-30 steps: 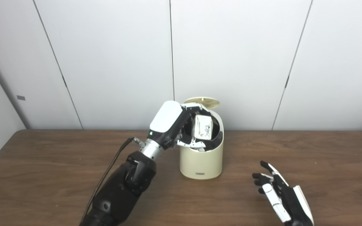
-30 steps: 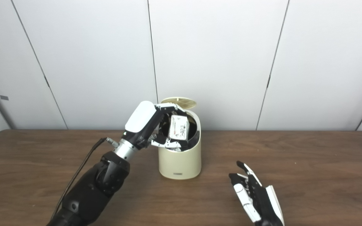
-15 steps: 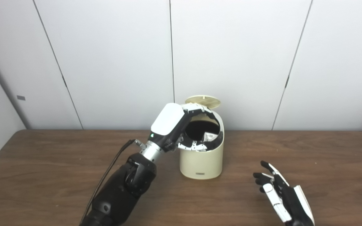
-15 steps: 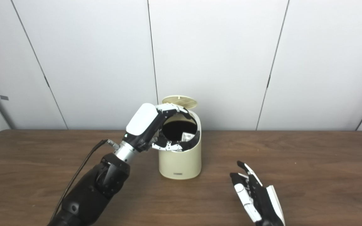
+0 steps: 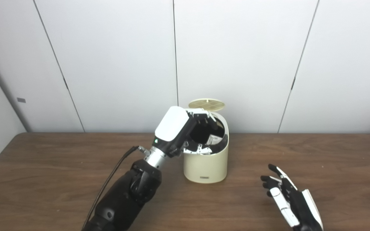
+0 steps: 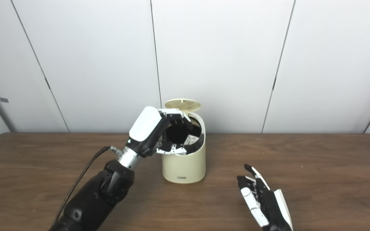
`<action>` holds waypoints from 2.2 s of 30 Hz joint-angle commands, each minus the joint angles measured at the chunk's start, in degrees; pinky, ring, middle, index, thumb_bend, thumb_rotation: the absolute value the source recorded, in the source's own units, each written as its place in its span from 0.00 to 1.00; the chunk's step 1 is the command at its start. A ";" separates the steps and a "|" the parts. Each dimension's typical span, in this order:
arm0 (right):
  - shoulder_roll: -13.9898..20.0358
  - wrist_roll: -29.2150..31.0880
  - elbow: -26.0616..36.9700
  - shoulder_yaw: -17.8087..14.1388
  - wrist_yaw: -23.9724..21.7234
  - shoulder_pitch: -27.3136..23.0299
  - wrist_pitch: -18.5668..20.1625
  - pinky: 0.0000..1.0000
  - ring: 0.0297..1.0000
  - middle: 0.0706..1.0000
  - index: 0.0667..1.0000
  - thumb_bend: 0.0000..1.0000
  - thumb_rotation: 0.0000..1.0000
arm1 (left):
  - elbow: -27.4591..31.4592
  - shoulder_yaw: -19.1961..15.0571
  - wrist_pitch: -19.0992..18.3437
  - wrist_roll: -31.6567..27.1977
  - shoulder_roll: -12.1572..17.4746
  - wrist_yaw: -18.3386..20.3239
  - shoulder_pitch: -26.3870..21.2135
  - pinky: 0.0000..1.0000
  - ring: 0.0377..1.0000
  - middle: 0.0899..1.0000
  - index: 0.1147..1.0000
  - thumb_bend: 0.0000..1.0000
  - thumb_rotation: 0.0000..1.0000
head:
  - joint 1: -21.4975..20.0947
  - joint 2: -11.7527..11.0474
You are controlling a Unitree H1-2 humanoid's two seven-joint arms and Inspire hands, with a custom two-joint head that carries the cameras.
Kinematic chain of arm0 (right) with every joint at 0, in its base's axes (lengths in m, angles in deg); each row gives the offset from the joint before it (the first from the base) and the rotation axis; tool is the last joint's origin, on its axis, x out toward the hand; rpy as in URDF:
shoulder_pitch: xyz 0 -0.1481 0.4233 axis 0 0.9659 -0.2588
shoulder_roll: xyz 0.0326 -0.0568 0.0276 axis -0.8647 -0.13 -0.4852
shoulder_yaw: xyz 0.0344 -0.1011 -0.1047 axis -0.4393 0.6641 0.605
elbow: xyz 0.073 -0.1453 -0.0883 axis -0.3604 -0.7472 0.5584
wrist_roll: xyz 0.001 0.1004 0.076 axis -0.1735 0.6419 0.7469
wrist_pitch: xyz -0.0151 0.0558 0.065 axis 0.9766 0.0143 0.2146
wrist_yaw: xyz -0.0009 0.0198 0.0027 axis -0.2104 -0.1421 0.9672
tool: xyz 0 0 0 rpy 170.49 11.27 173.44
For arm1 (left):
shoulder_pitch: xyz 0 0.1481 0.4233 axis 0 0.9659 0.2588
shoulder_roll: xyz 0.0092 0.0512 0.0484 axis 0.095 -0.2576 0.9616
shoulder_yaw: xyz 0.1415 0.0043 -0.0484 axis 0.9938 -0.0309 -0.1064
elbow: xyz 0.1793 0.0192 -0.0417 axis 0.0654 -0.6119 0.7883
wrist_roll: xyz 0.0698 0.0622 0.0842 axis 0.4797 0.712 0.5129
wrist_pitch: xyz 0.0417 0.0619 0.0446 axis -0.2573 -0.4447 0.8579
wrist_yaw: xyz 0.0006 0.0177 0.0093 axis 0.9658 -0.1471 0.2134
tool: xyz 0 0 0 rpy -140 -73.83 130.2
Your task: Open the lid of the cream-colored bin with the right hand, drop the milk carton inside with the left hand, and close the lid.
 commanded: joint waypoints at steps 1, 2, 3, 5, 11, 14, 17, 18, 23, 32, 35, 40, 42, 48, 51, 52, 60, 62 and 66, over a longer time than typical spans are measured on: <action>0.28 0.43 1.57 -0.46 0.32 -1.30 -2.63 0.70 0.76 0.77 0.89 0.45 0.92 | 1.04 0.36 0.92 -2.02 1.18 -2.84 -2.39 0.38 0.42 0.45 0.41 0.48 0.00 | -0.04 0.08; 0.29 0.43 1.56 -0.52 0.35 -1.31 -2.60 0.70 0.76 0.77 0.89 0.45 0.92 | 1.25 0.76 0.92 -2.69 1.33 -3.16 -2.35 0.37 0.42 0.45 0.41 0.48 0.00 | 0.00 0.08; 0.35 0.54 1.34 -0.61 0.37 -1.31 -2.84 0.70 0.75 0.77 0.89 0.45 0.92 | 1.51 1.11 0.92 -3.28 1.48 -3.37 -2.31 0.37 0.42 0.44 0.40 0.48 0.00 | -0.03 0.03; 0.50 0.78 1.02 -0.73 0.32 -1.25 -3.23 0.71 0.75 0.77 0.89 0.44 0.91 | 2.06 1.69 0.92 -4.09 1.78 -3.78 -2.28 0.36 0.42 0.44 0.39 0.48 0.00 | 0.07 0.02; 0.39 1.54 1.62 -1.01 0.13 -1.15 -3.04 0.70 0.76 0.77 0.89 0.46 0.92 | 3.95 1.62 0.92 -7.58 1.91 -5.36 -2.07 0.37 0.43 0.44 0.40 0.48 0.00 | 0.25 0.02; 0.41 1.51 2.26 -1.11 0.13 -1.31 -2.31 0.70 0.76 0.78 0.89 0.45 0.91 | 5.91 0.23 0.91 -9.16 1.75 -5.42 -1.27 0.37 0.43 0.44 0.41 0.48 0.00 | 0.31 0.24; 0.45 0.73 2.96 -1.11 0.21 -1.80 -1.15 0.71 0.77 0.78 0.89 0.45 0.93 | 9.40 -3.41 0.90 -10.20 0.91 -4.71 0.84 0.37 0.43 0.45 0.41 0.48 0.00 | 0.10 0.34; 0.48 0.83 2.91 -1.24 0.16 -2.08 -0.96 0.71 0.77 0.78 0.89 0.44 0.93 | 10.64 -5.08 0.84 -10.34 0.36 -4.24 1.75 0.37 0.43 0.45 0.41 0.48 0.00 | 0.09 0.35; 0.95 1.03 1.35 -1.85 0.76 -4.56 -3.97 0.70 0.80 0.79 0.88 0.45 0.90 | 19.70 -12.79 -6.41 -13.18 -2.06 1.06 7.47 0.35 0.41 0.45 0.43 0.48 0.00 | -0.29 0.53; 4.33 -6.14 -0.93 0.94 0.68 -14.50 -5.22 0.78 0.86 0.90 0.92 0.49 0.82 | 30.40 -20.21 -19.63 -20.30 -4.62 11.35 16.00 0.48 0.55 0.56 0.43 0.50 0.06 | -0.60 0.75; 4.52 -7.50 -1.85 1.33 0.35 -18.19 -3.62 0.84 0.90 0.93 0.92 0.53 0.83 | 33.68 -20.76 -23.77 -23.54 -4.57 15.59 18.16 0.58 0.66 0.70 0.62 0.51 0.33 | -0.64 0.82; 3.70 -9.23 -0.87 2.29 -1.64 -24.64 1.41 0.85 0.92 0.95 0.90 0.53 0.84 | 36.89 -21.25 -30.21 -28.74 -4.42 21.72 21.77 0.80 0.84 0.88 0.91 0.59 0.70 | -0.89 0.94; 3.89 -10.11 -1.42 2.68 -2.04 -27.07 1.96 0.73 0.83 0.89 0.89 0.53 0.85 | 37.16 -21.35 -30.92 -29.28 -4.24 22.99 23.02 0.83 0.87 0.91 0.94 0.59 0.74 | -0.85 0.85; 6.89 -14.67 -4.73 5.01 -3.83 -32.95 1.57 0.70 0.88 0.91 0.80 0.52 0.81 | 37.77 -22.09 -33.93 -29.54 -5.72 23.59 26.56 0.91 0.93 0.98 1.00 0.62 0.84 | -0.81 0.62; 8.31 -17.59 -6.40 6.38 -4.60 -35.04 2.07 0.77 0.90 0.91 0.75 0.52 0.80 | 37.56 -22.25 -34.36 -29.75 -6.08 24.11 27.81 0.96 0.96 1.00 1.00 0.64 0.89 | -1.03 0.68; 8.65 -17.91 -6.96 6.69 -5.08 -35.78 2.12 0.78 0.91 0.93 0.74 0.53 0.80 | 37.42 -22.25 -34.31 -29.85 -6.03 24.36 28.29 0.98 0.96 1.00 1.00 0.64 0.91 | -1.13 0.69; 10.18 -21.64 -7.66 9.39 -10.70 -39.43 4.63 0.81 0.99 1.00 0.77 0.55 0.81 | 36.51 -22.77 -33.19 -30.87 -6.41 24.23 30.78 1.00 1.00 1.00 1.00 0.67 0.96 | -1.05 0.86; 10.65 -23.26 -7.75 10.49 -12.03 -40.33 4.86 0.88 1.00 1.00 0.77 0.56 0.82 | 36.32 -23.23 -32.70 -31.77 -6.84 24.10 31.11 1.00 1.00 1.00 1.00 0.66 0.93 | -1.07 0.93; 10.96 -25.51 -7.59 11.67 -13.25 -41.06 4.38 0.93 1.00 1.00 0.72 0.56 0.82 | 35.92 -23.73 -31.21 -32.34 -7.61 23.80 31.40 1.00 1.00 1.00 1.00 0.65 0.90 | -1.34 1.03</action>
